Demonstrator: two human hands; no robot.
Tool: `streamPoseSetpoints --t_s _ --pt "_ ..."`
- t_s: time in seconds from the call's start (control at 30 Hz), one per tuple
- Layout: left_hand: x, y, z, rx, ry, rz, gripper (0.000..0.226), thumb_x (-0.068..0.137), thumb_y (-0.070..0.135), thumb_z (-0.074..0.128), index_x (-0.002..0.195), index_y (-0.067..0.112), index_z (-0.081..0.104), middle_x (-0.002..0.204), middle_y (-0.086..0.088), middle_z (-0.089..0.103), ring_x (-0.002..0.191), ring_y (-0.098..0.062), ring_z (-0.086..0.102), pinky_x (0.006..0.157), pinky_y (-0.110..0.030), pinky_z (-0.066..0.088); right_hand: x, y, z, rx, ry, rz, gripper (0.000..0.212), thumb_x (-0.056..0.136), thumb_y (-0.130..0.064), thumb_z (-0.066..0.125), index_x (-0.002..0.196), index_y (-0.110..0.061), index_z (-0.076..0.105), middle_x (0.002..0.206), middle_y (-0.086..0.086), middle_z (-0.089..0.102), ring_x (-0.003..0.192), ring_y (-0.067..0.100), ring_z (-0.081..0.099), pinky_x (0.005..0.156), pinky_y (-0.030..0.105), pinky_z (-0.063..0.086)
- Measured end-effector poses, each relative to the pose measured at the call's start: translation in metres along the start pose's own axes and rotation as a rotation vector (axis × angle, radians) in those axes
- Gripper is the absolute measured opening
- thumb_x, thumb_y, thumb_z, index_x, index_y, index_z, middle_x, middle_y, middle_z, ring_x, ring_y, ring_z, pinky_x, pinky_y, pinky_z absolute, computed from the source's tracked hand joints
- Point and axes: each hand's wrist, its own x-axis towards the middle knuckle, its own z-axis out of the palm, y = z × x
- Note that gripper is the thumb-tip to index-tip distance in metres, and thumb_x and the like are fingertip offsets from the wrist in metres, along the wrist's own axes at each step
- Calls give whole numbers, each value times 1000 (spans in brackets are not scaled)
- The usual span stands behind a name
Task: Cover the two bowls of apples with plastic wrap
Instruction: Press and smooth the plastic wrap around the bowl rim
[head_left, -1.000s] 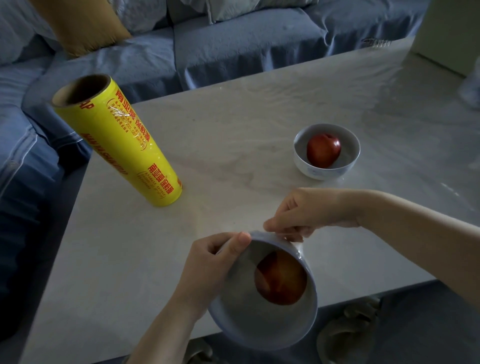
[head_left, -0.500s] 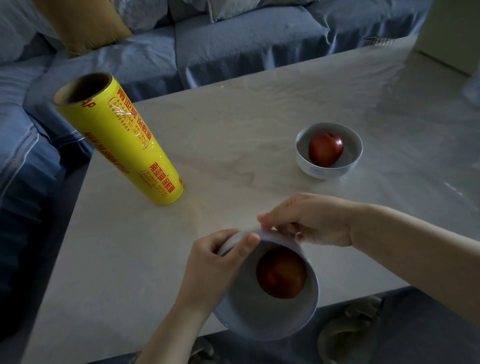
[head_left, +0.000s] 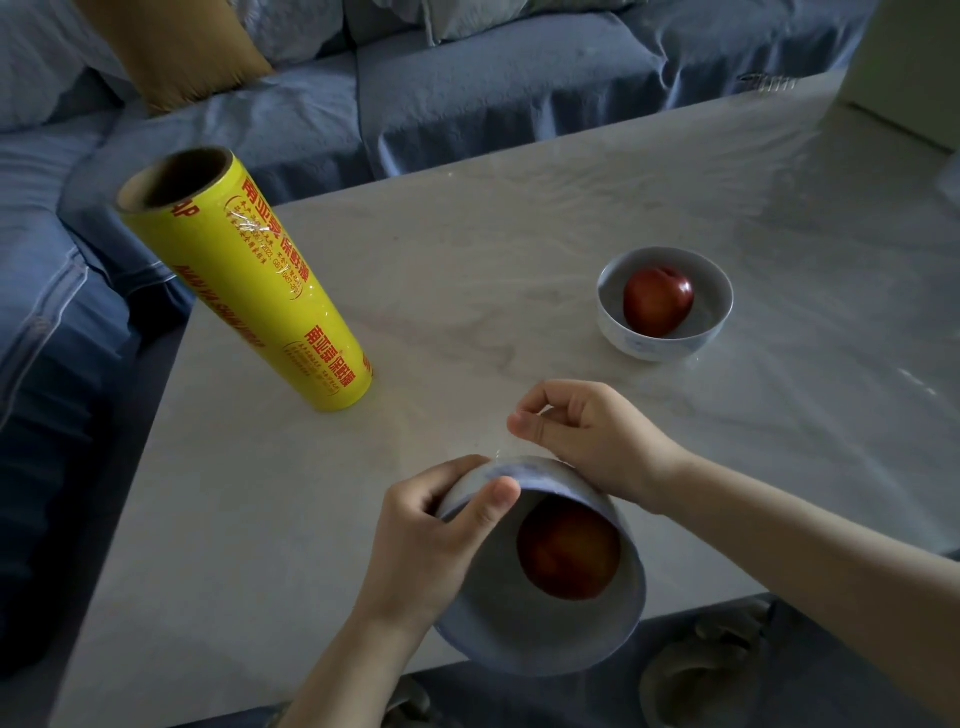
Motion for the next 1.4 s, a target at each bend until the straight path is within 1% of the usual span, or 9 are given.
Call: streamPoseSetpoints --t_s 0.13,0.3,0.43,0.7,0.8,0.93,1.2,1.3,1.4 --pt "2 3 -1 -19 -2 90 34 50 80 61 72 54 68 71 32 68 76 12 63 63 -2 44 6 -3 -3 -94 -63 -35 15 86 -26 62 78 -14 66 75 23 67 59 14 48 57 22 40" --pt "8 -3 -3 -46 16 51 52 48 83 60 73 40 73 79 20 73 82 1 67 65 -7 48 14 -9 -14 -159 -223 36 18 86 -34 60 69 -30 61 59 -12 59 45 -6 50 47 5 37" --pt "7 -7 0 -65 43 3 28 54 61 64 67 39 74 75 21 73 79 3 67 64 -7 47 20 2 -13 -205 -224 53 24 84 -38 61 65 -25 60 52 -11 52 40 -3 45 42 7 34" --pt "14 -6 -6 -56 101 44 22 59 53 55 57 38 71 58 23 66 61 10 59 58 -4 43 0 20 -37 -302 197 -219 23 82 -15 67 74 -35 59 75 -13 62 76 -5 58 66 3 43" --pt "19 -4 -8 -16 66 30 24 58 55 55 62 39 72 65 22 70 65 7 63 59 -9 46 -18 -7 -37 -17 -13 -365 20 91 -33 51 95 -24 69 96 -9 71 96 2 64 84 15 49" --pt "19 -3 -6 33 57 36 33 58 56 57 70 29 71 67 18 71 66 4 64 58 -11 47 -21 -11 -18 -175 -259 -439 35 95 -29 40 115 -15 65 118 -7 66 111 -2 57 94 16 44" --pt "12 -9 -7 42 82 -20 30 54 57 65 68 32 71 70 22 72 71 5 66 60 -7 46 -15 6 -13 -166 -350 -102 72 79 -69 24 106 -19 67 107 -1 69 101 12 62 94 28 46" --pt "15 -10 -14 10 167 -33 10 61 44 70 54 36 70 63 24 69 65 11 62 59 -4 45 -14 27 -23 -130 -121 81 77 73 -78 22 87 -22 73 99 -2 72 98 14 64 99 39 43" --pt "19 -7 -18 24 228 -33 22 76 36 71 56 30 64 52 24 64 56 11 58 53 -4 42 -25 30 -32 175 199 -198 64 74 -79 33 94 -33 73 105 -13 72 106 6 63 99 27 45"
